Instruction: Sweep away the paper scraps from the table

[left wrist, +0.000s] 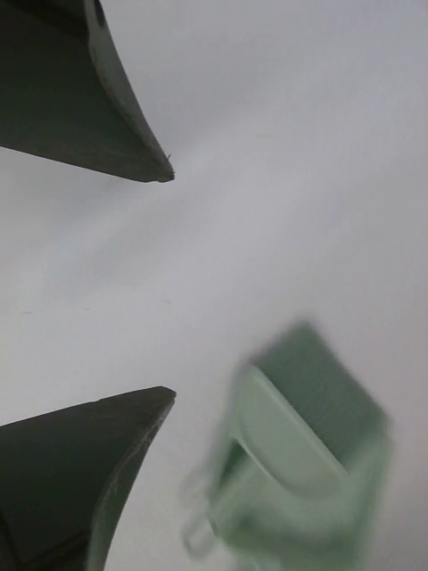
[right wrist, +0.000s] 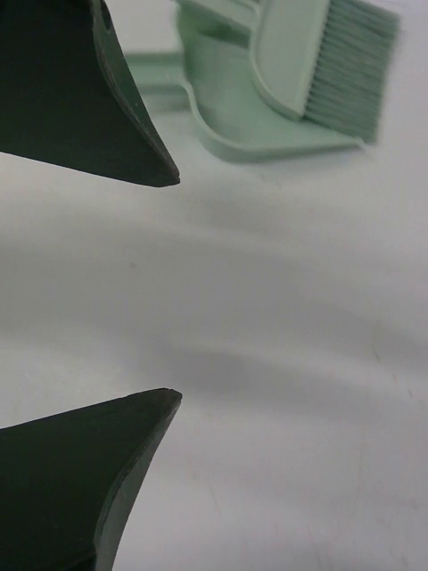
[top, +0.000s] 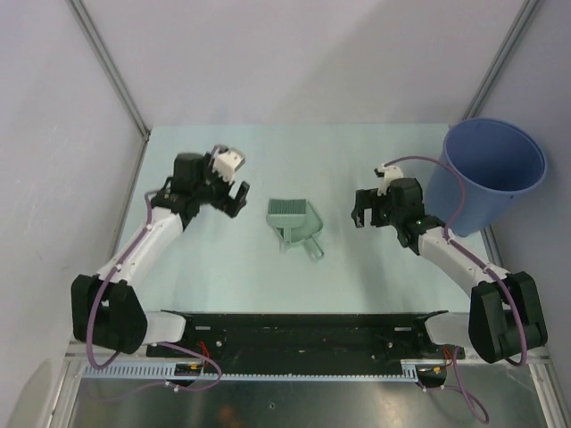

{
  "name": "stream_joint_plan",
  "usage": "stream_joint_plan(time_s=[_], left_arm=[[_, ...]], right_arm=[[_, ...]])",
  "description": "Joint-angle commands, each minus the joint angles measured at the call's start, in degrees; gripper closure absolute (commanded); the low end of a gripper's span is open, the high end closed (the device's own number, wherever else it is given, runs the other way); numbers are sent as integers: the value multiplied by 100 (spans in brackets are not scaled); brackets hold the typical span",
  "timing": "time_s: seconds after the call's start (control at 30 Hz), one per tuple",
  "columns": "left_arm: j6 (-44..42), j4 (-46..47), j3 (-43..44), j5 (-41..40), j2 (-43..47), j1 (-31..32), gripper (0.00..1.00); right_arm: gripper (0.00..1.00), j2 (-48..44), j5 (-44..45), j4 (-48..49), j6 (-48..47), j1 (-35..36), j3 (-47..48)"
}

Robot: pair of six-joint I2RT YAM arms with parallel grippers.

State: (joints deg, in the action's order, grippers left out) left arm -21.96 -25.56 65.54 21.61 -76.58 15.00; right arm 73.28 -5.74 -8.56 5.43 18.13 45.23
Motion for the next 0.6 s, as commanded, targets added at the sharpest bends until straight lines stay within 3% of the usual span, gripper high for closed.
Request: stream_joint_plan(time_s=[0.0, 0.03, 0.13, 0.3, 0.37, 0.4, 0.5, 0.57], left_arm=[[482, 2767, -1760, -1711, 1002, -313, 0], [534, 3176, -2416, -1895, 1152, -444, 0], [999, 4321, -3237, -2125, 1461, -795, 0], [1999, 5312, -3767, -2151, 979, -1359, 0], [2160, 6154, -4162, -2317, 794, -1395, 0], [2117, 6551, -4320, -2354, 558, -1404, 0], [2160, 7582, -4743, -2521, 267, -1413, 0], [2056, 8194, -5015, -2066, 143, -1413, 0]], right_arm=[[0, -278, 756, 2198, -209, -318, -681], [0, -331, 863, 2627, -218, -484, -1004], [0, -367, 1118, 3331, -279, -836, -1533], [0, -314, 1724, 4202, -525, -1031, -2245], [0, -174, 1786, 5377, -673, -1135, -2936], [0, -60, 1804, 6496, -675, -1162, -3176], [0, 473, 1629, 8064, -649, -1329, -3854], [0, 1001, 1306, 8640, -613, -1478, -3943]])
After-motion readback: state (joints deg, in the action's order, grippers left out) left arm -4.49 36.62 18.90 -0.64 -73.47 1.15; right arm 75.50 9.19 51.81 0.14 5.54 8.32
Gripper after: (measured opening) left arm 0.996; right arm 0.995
